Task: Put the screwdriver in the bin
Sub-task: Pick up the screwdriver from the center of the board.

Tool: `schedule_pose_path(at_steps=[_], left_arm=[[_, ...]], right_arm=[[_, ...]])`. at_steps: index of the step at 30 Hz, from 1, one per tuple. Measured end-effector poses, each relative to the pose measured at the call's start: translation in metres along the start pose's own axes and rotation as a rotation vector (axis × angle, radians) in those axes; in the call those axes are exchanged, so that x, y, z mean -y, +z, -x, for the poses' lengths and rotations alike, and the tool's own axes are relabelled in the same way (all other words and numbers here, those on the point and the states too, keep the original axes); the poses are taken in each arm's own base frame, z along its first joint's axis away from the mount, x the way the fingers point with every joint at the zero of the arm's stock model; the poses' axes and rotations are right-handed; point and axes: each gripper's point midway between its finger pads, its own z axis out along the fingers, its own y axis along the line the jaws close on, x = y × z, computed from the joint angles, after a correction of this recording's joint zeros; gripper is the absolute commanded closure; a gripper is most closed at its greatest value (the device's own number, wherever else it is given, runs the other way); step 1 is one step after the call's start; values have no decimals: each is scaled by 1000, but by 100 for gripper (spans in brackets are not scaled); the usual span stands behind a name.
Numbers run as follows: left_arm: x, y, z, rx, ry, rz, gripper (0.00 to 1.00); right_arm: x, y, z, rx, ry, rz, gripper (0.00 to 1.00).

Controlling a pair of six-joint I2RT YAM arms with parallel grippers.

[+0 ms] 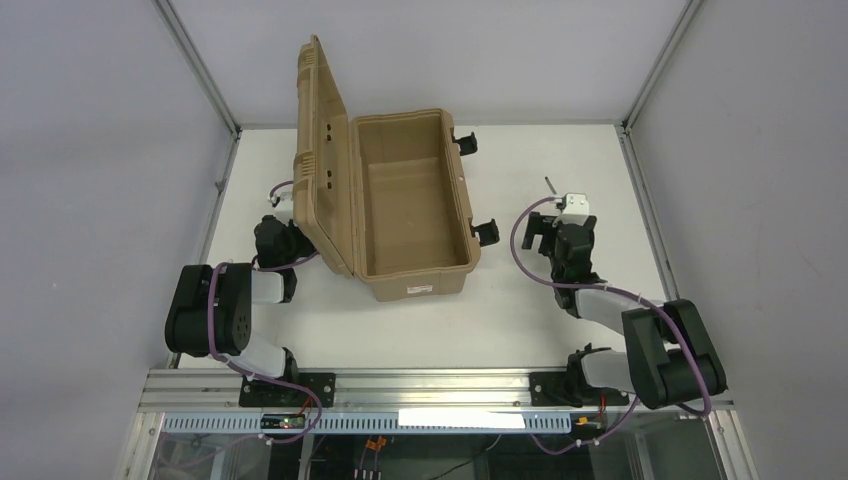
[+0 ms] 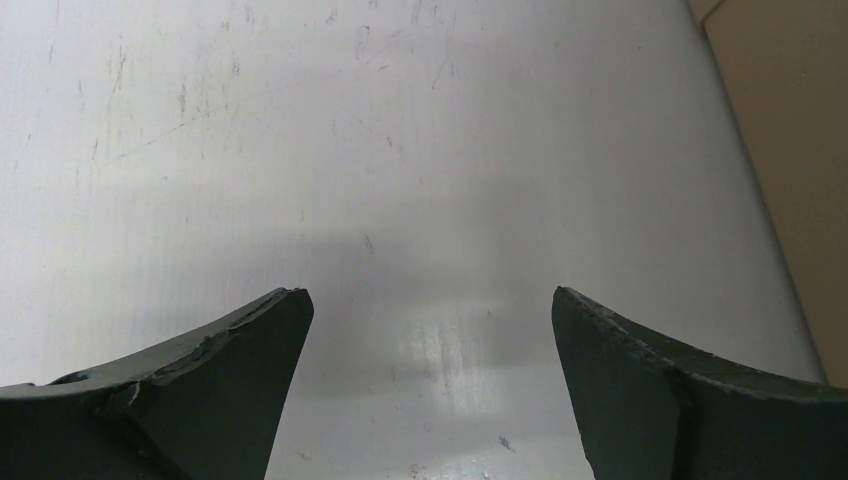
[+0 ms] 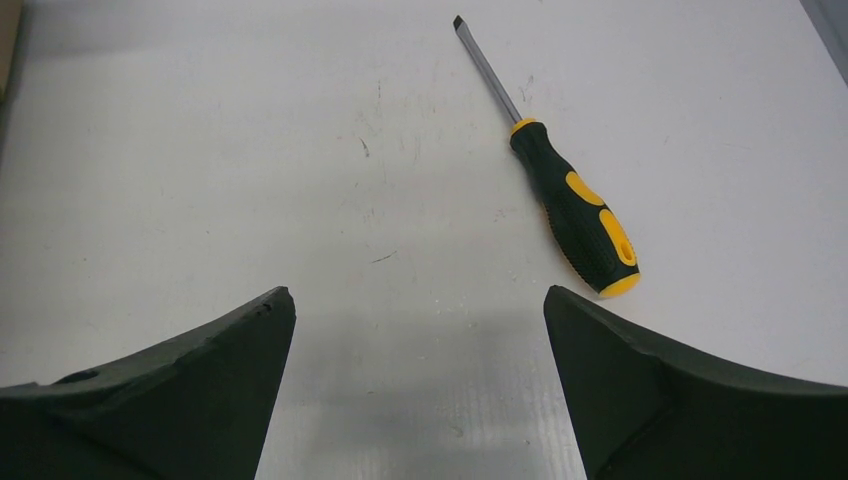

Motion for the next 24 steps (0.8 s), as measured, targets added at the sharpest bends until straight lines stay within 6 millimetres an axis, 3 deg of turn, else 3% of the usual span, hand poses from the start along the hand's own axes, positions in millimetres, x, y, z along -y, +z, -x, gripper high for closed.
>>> schedule_pose_path(at_steps=[4, 8, 15, 24], left_arm=[[0, 0, 0, 0, 0, 0, 1], [0, 0, 0, 0, 0, 0, 1], [0, 0, 0, 0, 0, 0, 1], [0, 0, 0, 0, 0, 0, 1]], right_arm=[[3, -5, 5, -2, -1, -13, 1], [4, -11, 29, 22, -1, -17, 1], [4, -34, 107, 120, 6, -14, 1], [4, -69, 191, 161, 10, -11, 1]])
